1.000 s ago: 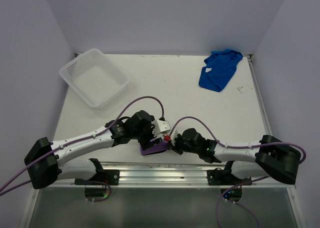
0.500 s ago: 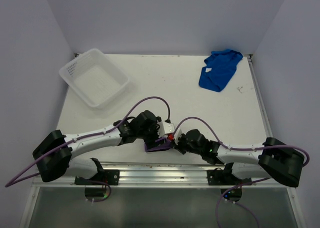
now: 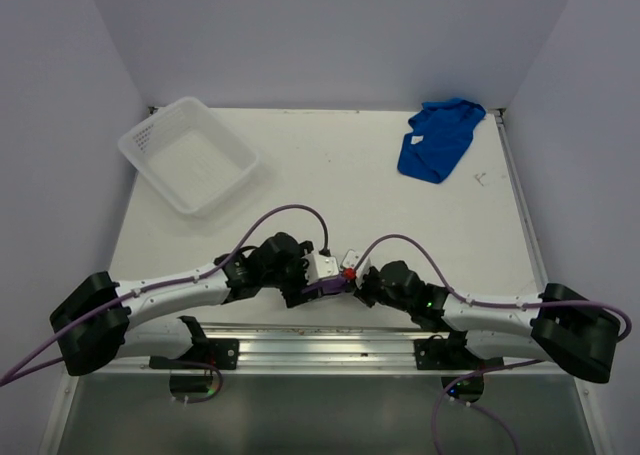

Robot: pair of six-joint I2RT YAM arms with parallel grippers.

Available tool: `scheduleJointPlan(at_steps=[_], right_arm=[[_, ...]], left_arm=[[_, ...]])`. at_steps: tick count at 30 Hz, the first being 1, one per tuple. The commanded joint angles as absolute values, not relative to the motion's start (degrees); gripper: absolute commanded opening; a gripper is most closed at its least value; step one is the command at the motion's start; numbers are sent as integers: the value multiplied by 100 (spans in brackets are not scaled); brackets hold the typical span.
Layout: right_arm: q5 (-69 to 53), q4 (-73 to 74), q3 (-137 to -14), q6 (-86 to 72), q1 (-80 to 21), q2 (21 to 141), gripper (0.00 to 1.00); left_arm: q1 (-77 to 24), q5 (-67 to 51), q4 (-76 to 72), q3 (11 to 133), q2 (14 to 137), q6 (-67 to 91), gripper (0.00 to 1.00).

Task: Roll the towels
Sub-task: Roll the towel

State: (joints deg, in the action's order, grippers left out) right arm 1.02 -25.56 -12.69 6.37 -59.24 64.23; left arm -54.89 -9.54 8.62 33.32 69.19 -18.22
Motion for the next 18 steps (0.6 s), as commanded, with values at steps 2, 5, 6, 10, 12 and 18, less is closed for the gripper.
scheduleJointPlan(at_steps=[2, 5, 6, 10, 12, 18], right_arm=[[167, -3138, -1230, 501, -5871, 6214, 0], [132, -3155, -1213, 501, -5871, 6214, 0], [114, -3173, -1204, 501, -5871, 6179, 0], [97, -3199, -1195, 510, -5862, 6179, 0], [70, -3217, -1187, 510, -5862, 6179, 0], [26, -3217, -1222, 641, -5862, 6319, 0]], left_arm=[[-5493, -914, 774, 3322, 7075, -1960, 80], [-5511, -870, 738, 3322, 7119, -2004, 79], [-5502, -844, 677, 3314, 7102, -2004, 79], [-5502, -668, 484, 3182, 6961, -2013, 79], [-5502, -502, 492, 3199, 6987, -2030, 79], [-5502, -35, 440, 3252, 6935, -2144, 78]])
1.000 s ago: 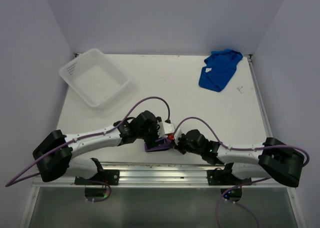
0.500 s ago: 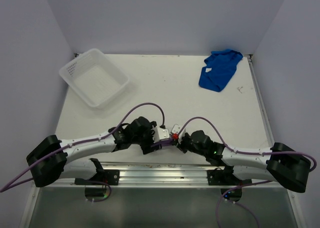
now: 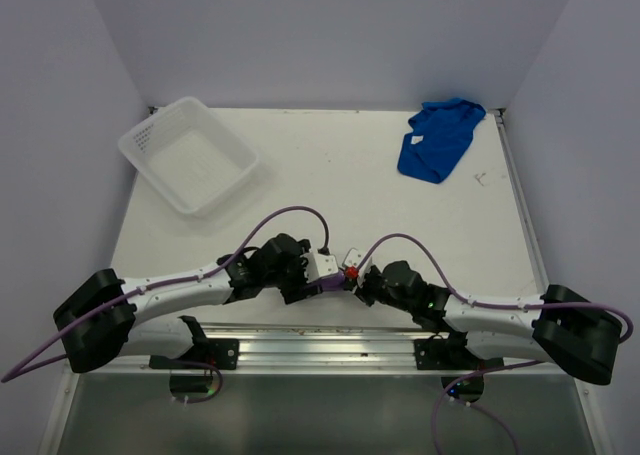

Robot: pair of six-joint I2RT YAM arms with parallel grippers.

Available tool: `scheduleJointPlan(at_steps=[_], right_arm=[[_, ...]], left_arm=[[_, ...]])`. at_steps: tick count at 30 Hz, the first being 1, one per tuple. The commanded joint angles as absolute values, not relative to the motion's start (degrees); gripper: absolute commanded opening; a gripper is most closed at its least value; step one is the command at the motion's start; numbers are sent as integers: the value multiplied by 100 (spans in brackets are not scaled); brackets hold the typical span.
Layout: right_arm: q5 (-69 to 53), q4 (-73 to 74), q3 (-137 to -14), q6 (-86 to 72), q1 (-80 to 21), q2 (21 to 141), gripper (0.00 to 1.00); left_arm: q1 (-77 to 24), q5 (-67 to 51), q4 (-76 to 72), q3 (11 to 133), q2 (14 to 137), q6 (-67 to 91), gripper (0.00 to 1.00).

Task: Roll the towels
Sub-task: Roll the towel, then place the rolled towel into the container

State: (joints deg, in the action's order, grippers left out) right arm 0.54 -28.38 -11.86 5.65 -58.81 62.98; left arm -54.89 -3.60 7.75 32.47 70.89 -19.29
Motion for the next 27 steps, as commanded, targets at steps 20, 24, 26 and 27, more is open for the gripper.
scheduleJointPlan(at_steps=[20, 24, 26, 27], right_arm=[[-70, -3173, -1318, 791, -5862, 6583, 0], [-88, -3173, -1327, 791, -5862, 6574, 0], [-88, -3190, -1301, 782, -5871, 6539, 0], [-97, -3199, -1292, 782, -5871, 6522, 0]], left_arm=[[-5493, -835, -18, 3366, 7435, -2856, 80], [-5502, -888, 158, 3410, 7541, -2900, 80], [-5493, -923, 97, 3375, 7585, -2918, 80], [-5493, -932, 97, 3349, 7663, -2918, 79]])
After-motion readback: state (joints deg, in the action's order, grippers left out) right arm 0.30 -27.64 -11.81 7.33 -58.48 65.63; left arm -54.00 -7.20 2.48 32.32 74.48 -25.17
